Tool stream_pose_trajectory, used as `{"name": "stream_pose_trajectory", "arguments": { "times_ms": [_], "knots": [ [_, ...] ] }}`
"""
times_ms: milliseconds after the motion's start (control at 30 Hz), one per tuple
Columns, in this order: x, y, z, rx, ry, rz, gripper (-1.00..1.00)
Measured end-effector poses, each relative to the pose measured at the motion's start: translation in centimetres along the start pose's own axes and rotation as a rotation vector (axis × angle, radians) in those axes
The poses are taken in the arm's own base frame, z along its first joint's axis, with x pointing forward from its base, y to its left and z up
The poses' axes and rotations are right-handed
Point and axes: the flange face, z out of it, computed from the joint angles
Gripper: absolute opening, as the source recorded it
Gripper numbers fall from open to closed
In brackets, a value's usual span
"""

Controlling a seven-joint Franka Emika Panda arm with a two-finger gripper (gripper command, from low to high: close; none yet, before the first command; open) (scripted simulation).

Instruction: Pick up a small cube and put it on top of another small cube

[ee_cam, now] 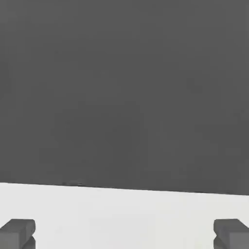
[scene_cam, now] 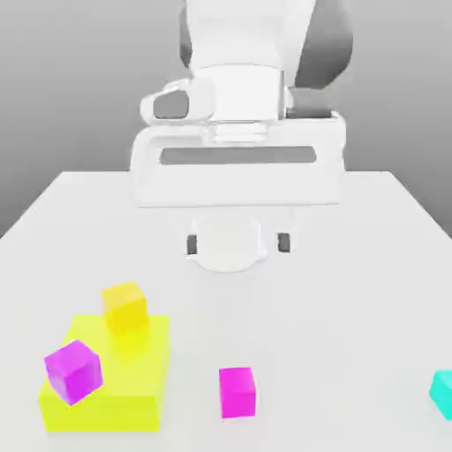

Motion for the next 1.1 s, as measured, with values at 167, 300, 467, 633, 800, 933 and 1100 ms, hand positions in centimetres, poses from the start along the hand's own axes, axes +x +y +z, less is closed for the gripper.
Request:
{"name": "stream_pose_trajectory", "arguments": {
  "times_ms": [167,300,467,633,800,933,1100],
  "knots": [
    [-3.7,3.0,9.2,-0.107,-0.114,-0.023,0.0],
    [-6.4,5.4,14.8,-0.164,-0.175,-0.033,0.0],
    [-7.5,6.5,19.8,-0.169,-0.18,-0.034,-1.0],
    [-7.5,6.5,19.8,-0.17,-0.18,-0.034,-1.0],
    [-7.0,6.0,17.4,-0.169,-0.18,-0.035,-1.0],
    [-5.8,6.2,13.3,-0.174,-0.176,0.014,-1.0],
    [-1.8,11.9,8.2,-0.201,-0.145,0.351,-1.0]
  ]
}}
